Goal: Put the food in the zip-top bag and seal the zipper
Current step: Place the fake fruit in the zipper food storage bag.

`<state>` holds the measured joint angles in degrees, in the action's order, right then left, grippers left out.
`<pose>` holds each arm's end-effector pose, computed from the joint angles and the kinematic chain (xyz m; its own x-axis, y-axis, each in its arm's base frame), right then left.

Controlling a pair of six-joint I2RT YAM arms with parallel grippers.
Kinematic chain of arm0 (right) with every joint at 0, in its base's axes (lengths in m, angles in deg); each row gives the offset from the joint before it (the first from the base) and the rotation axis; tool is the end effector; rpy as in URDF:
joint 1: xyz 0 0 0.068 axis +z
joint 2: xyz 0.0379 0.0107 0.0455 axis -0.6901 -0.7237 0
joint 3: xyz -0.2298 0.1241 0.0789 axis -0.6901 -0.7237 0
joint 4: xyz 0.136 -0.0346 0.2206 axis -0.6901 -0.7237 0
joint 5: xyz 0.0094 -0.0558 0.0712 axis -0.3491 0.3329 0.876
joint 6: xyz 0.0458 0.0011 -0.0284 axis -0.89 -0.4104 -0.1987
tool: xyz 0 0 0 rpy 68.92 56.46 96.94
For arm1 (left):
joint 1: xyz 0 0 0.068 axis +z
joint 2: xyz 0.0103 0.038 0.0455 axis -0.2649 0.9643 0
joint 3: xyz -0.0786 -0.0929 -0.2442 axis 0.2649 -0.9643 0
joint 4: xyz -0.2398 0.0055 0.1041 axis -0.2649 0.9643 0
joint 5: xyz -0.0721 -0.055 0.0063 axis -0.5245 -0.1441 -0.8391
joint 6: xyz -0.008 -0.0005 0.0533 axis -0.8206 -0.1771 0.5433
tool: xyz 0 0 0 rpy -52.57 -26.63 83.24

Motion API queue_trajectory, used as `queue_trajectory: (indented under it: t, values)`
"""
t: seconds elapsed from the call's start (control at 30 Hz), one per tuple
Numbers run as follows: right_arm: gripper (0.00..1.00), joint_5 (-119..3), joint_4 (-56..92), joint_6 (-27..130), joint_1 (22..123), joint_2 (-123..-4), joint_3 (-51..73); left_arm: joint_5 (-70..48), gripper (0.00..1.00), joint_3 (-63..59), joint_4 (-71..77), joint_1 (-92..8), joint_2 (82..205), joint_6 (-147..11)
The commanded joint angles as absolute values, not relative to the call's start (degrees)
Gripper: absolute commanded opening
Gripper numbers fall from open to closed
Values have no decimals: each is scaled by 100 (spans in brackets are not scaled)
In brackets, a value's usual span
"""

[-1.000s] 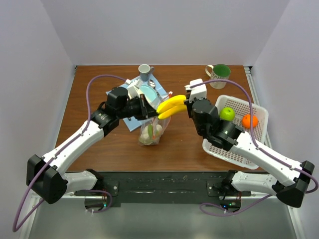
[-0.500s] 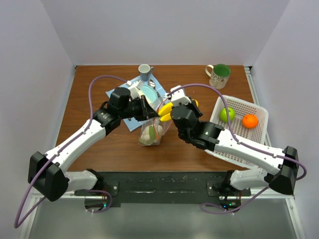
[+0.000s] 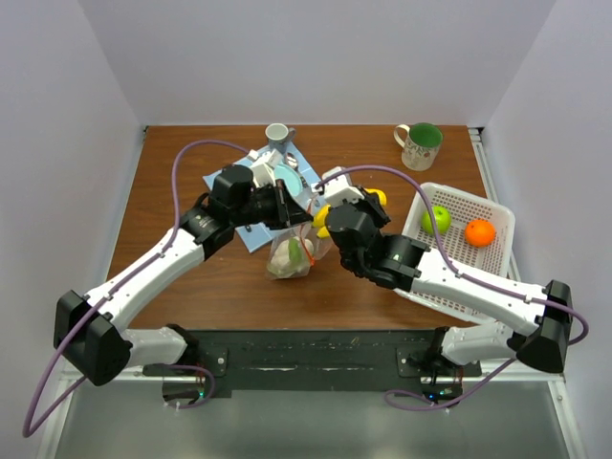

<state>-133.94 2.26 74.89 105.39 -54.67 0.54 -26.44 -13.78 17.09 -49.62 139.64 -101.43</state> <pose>0.1566 0.2217 0.3607 -0.1998 -0.5942 -0.7791 0.0227 0.7921 -0.6099 0.2301 -0.1741 0.3319 -0.8157 -0.2333 -0.5294 0.3415 0.5444 -0.7661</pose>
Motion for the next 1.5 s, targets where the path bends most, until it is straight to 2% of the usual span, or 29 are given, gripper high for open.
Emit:
queue_trajectory:
  t: [0.0, 0.27, 0.47, 0.67, 0.8, 0.93, 1.1, 1.23, 1.33, 1.37, 1.47]
  values:
    - [0, -13633, 179, 7324, 10875, -5811, 778, -2746, 0, -1189, 1171, -5157, 13998, -10249]
    - [0, -14266, -530, 6508, 11316, -7040, 1894, -2605, 0, -1206, 906, -5465, 14148, -10425]
    - [2, -14100, -1471, 5084, 11289, -7156, 2255, -2517, 0, -1435, 616, -5465, 14007, -10680]
    - [18, -13590, -2061, 4257, 11289, -7139, 2686, -2324, 0, -1576, 344, -5474, 13876, -10838]
    - [36, -13292, -2326, 3931, 11289, -7060, 2749, -2219, 0, -1690, 177, -5474, 13744, -10909]
    - [45, -12949, -2141, 3869, 11281, -6814, 2538, -2192, 0, -1804, -60, -5482, 13656, -11005]
    - [49, -12711, -1947, 3791, 11263, -6603, 2335, -2192, 0, -1944, -280, -5474, 13612, -11075]
    - [50, -12369, -2561, 3089, 10842, -6445, 2485, -2131, 0, -2024, -307, -5482, 13489, -11084]
    - [49, -11465, -2634, 2657, 9826, -5875, 2118, -2122, 0, -2042, -298, -5474, 13445, -11084]
    - [49, -10845, -2546, 2526, 9613, -5699, 1950, -2122, 0, -2042, -298, -5474, 13436, -11084]
    - [49, -10120, -2186, 2402, 9005, -5075, 1344, -2148, 0, -2042, -298, -5482, 13436, -11084]
